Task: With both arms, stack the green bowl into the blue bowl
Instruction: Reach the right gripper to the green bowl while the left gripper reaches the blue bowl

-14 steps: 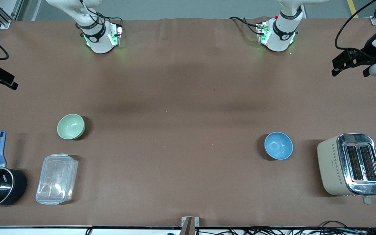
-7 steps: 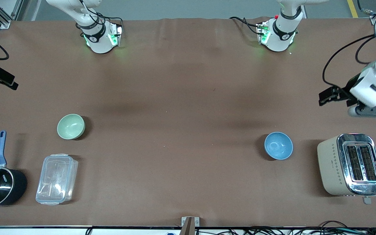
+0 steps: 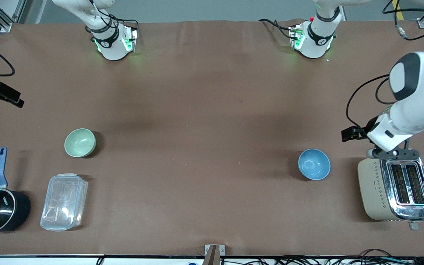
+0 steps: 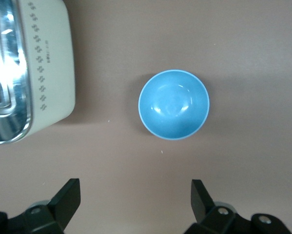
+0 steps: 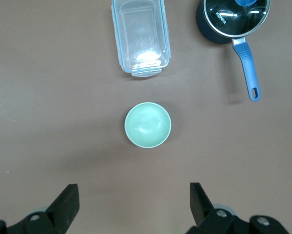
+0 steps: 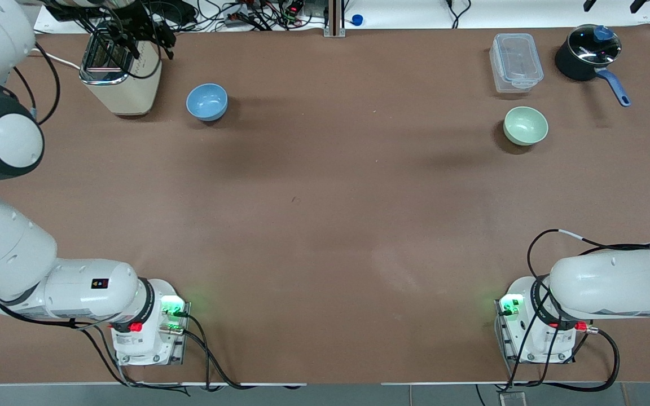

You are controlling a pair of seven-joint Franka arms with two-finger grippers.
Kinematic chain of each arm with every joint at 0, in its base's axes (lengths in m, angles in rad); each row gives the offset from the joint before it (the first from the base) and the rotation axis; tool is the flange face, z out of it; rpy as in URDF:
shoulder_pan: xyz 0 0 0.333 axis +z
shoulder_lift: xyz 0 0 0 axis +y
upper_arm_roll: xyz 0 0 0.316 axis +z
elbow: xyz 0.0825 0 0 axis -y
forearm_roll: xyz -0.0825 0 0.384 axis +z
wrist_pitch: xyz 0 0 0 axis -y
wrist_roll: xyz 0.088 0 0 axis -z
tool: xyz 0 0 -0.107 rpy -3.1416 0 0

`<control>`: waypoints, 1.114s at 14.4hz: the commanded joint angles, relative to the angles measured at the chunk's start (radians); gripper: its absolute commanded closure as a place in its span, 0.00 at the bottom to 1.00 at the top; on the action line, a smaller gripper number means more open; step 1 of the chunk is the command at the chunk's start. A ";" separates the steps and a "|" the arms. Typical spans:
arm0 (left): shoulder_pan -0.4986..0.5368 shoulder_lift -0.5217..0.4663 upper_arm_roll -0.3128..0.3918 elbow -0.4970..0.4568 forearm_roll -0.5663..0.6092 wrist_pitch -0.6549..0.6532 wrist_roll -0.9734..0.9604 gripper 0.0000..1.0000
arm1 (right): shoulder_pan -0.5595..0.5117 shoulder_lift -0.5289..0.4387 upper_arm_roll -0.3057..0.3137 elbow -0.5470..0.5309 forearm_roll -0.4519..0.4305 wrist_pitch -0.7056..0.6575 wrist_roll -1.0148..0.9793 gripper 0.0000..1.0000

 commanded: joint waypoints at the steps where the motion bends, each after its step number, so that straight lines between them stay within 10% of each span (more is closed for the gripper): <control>1: -0.001 0.028 -0.002 -0.031 0.019 0.055 -0.013 0.00 | -0.040 -0.014 0.006 -0.129 -0.002 0.104 -0.059 0.00; 16: 0.019 0.307 0.001 -0.058 0.017 0.382 -0.013 0.25 | -0.166 0.317 0.004 -0.412 -0.008 0.664 -0.166 0.01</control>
